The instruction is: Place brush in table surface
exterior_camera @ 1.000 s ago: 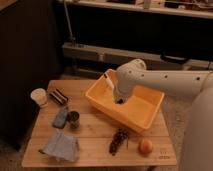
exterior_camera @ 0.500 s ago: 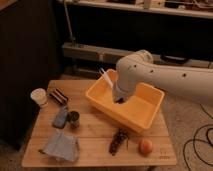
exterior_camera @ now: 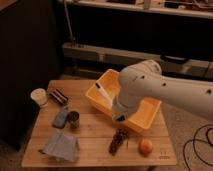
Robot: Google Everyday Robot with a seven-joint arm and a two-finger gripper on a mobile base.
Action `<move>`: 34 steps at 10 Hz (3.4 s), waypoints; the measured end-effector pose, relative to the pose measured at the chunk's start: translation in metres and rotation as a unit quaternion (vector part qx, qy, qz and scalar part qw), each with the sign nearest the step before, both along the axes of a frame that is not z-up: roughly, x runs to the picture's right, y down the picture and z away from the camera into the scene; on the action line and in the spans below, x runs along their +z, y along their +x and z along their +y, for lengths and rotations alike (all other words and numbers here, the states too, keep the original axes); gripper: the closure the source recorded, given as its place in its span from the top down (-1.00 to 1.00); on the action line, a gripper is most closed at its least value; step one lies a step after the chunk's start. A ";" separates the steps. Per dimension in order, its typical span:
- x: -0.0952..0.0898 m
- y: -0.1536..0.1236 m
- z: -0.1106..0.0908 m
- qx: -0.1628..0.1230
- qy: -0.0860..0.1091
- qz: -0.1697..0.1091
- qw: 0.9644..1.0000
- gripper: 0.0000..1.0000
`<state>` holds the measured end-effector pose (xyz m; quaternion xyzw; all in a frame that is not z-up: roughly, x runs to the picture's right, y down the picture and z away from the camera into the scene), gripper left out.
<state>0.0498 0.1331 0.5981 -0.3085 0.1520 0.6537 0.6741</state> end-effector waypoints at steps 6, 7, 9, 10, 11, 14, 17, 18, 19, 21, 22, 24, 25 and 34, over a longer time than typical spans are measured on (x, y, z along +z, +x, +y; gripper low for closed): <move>0.006 -0.030 0.083 -0.027 -0.068 -0.047 0.996 -1.00; 0.020 -0.034 0.094 -0.030 -0.074 -0.048 0.996 -1.00; 0.046 -0.044 0.109 -0.033 -0.080 -0.050 0.995 -1.00; 0.057 -0.047 0.111 -0.030 -0.079 -0.053 0.995 -1.00; 0.065 -0.051 0.111 -0.025 -0.079 -0.055 0.995 -1.00; 0.104 -0.077 0.120 -0.009 -0.079 -0.070 0.994 -1.00; 0.141 -0.089 0.132 0.023 -0.072 -0.052 0.996 -0.99; 0.146 -0.088 0.131 0.034 -0.066 -0.043 0.996 -0.93; 0.152 -0.087 0.130 0.046 -0.057 -0.031 0.997 -0.71; 0.156 -0.092 0.129 0.048 -0.052 -0.020 0.997 -0.34; 0.157 -0.095 0.128 0.045 -0.050 -0.012 0.998 -0.11; 0.158 -0.097 0.126 0.037 -0.047 -0.006 0.998 0.29; 0.158 -0.098 0.125 0.034 -0.047 -0.006 0.998 0.45; 0.140 -0.096 0.094 0.033 -0.033 -0.003 0.999 0.60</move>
